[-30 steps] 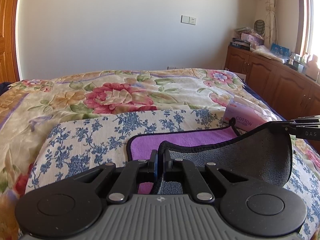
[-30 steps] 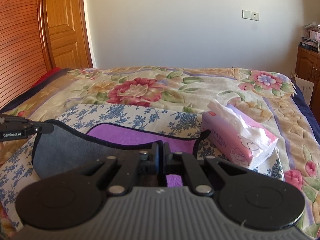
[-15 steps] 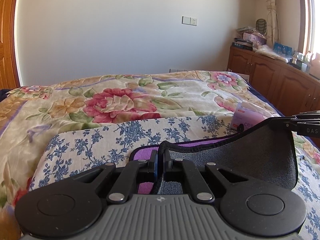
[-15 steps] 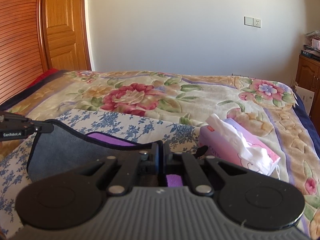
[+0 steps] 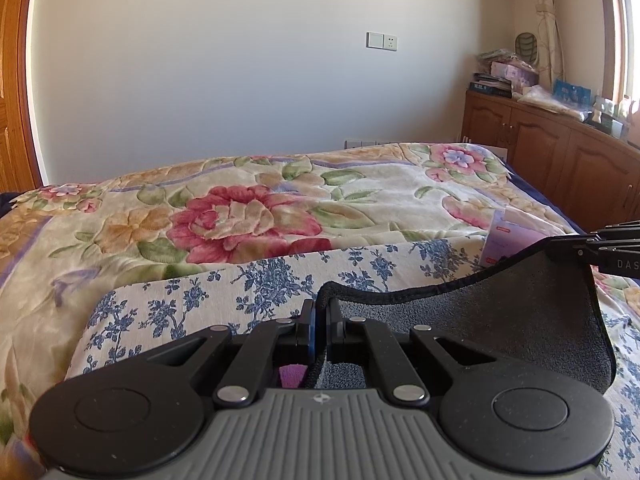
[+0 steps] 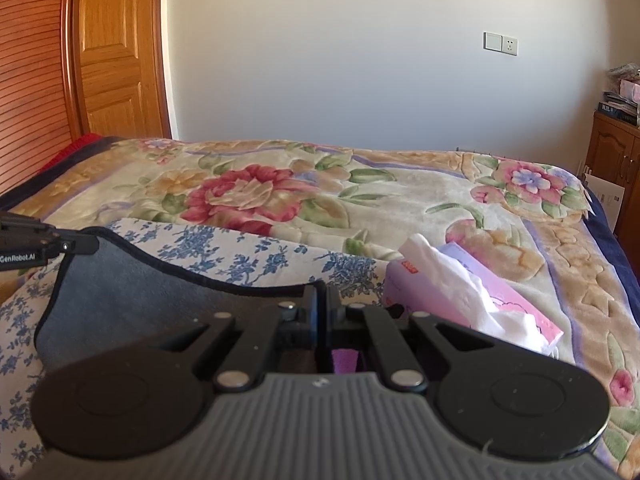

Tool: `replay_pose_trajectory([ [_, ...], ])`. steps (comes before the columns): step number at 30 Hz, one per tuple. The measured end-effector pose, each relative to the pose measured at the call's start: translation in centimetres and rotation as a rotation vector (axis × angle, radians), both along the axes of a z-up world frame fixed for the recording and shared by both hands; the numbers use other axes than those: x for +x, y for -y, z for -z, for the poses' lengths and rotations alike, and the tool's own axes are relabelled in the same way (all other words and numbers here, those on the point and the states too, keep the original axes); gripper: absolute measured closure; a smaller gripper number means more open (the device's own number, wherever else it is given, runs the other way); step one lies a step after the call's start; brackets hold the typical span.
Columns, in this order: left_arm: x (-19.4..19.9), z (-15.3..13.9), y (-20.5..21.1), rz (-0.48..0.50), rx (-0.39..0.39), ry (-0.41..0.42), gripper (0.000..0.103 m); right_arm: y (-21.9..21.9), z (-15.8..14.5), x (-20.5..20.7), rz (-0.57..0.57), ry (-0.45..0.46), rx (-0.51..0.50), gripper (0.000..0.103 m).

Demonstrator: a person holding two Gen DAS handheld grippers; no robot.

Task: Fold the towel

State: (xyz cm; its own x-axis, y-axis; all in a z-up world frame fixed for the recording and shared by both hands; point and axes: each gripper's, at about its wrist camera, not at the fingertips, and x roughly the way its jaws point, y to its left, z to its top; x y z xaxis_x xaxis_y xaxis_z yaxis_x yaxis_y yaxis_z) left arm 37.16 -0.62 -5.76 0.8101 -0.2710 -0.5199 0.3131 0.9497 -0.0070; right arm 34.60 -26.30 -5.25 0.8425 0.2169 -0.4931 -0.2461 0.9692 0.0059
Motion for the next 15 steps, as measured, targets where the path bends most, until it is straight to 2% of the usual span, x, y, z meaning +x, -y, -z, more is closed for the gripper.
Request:
replay_pose_trajectory([
  [15, 2.7, 1.6, 0.7, -0.013, 0.015, 0.003, 0.097, 0.6, 1.8, 2.8, 0.012, -0.008, -0.026, 0.098],
])
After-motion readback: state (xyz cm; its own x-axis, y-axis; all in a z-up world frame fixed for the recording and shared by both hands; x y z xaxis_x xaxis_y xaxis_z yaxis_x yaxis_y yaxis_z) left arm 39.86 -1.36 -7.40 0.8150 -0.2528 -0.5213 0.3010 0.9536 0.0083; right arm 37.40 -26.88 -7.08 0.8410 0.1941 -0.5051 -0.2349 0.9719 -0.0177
